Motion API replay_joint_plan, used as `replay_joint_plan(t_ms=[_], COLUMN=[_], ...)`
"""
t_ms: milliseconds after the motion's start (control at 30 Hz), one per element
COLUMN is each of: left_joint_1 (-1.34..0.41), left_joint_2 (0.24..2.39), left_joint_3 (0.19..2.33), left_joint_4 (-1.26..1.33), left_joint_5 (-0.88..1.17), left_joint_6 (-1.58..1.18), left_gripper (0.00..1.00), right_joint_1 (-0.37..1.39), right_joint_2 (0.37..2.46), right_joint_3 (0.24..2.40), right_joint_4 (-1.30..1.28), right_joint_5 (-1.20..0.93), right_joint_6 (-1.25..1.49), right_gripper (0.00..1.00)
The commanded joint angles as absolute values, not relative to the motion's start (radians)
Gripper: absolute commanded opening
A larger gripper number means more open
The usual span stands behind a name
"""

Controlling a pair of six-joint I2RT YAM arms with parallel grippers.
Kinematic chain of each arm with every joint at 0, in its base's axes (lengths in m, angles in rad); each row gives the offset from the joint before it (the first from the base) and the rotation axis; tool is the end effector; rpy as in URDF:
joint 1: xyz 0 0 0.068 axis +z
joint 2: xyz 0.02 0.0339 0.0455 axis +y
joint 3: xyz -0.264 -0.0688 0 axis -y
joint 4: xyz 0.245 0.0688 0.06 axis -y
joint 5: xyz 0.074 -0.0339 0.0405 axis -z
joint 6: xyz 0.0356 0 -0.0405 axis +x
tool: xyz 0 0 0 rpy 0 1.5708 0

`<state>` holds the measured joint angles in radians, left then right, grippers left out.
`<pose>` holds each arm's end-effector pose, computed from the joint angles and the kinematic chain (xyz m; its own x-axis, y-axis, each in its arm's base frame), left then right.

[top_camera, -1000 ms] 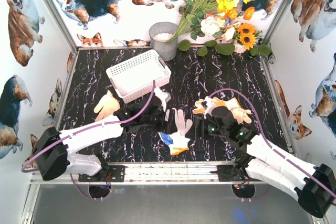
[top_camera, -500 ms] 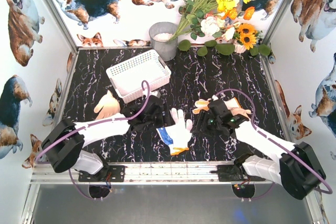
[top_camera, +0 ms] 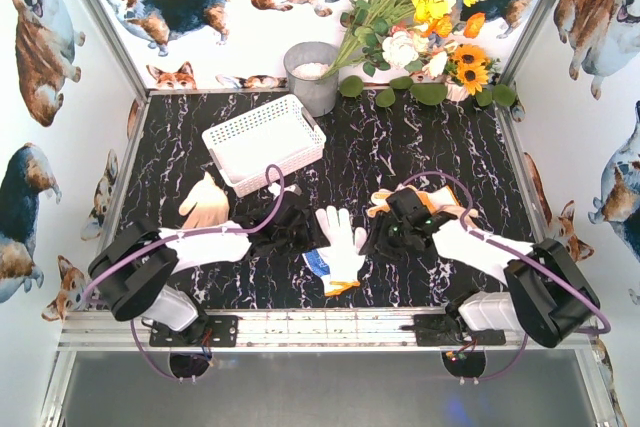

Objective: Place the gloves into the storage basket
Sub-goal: Pair the glove with the glove.

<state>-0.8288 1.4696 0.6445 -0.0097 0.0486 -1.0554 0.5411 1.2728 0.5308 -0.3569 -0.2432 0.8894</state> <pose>0.1860 -0.2055 0.1557 -0.9066 -0.2971 -0.2996 -0.0620 0.7962 -0.6019 0.1781 0.1170 0.1478 -0.9421 0.3134 -0.1197 0.2190 0.8448 0.4882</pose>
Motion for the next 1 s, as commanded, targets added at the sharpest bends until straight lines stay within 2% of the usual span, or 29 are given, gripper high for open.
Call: replay_joint_plan(t_ms=[0, 267, 367, 467, 567, 633, 833, 967], left_joint_1=[-0.821, -0.813, -0.813, -0.813, -0.813, -0.814, -0.815, -0.815], left_joint_2=[1.493, 1.547, 1.560, 1.562, 1.556, 1.547, 1.497, 1.461], left_joint_3=[0.645, 0.656, 0.666, 0.677, 0.681, 0.681, 0.674, 0.655], left_joint_4=[0.066, 0.070, 0.076, 0.072, 0.079, 0.082, 0.093, 0.123], left_joint_5=[0.049, 0.028, 0.027, 0.021, 0.016, 0.009, -0.012, -0.016], left_joint_6=[-1.074, -1.071, -1.068, -1.049, -1.032, -1.023, -0.990, -0.966], left_gripper=[0.49, 0.41, 0.34, 0.22, 0.13, 0.09, 0.00, 0.00], right_joint_1=[0.537, 0.537, 0.538, 0.538, 0.538, 0.538, 0.538, 0.540], right_joint_2=[1.309, 1.398, 1.426, 1.434, 1.431, 1.418, 1.351, 1.313], right_joint_3=[0.575, 0.581, 0.591, 0.599, 0.600, 0.601, 0.604, 0.619], right_joint_4=[-0.284, -0.209, -0.194, -0.192, -0.195, -0.206, -0.253, -0.297], right_joint_5=[-0.253, -0.297, -0.307, -0.310, -0.313, -0.310, -0.293, -0.294], right_joint_6=[0.891, 0.901, 0.899, 0.890, 0.877, 0.873, 0.861, 0.843], right_gripper=[0.47, 0.47, 0.44, 0.34, 0.12, 0.01, 0.00, 0.00])
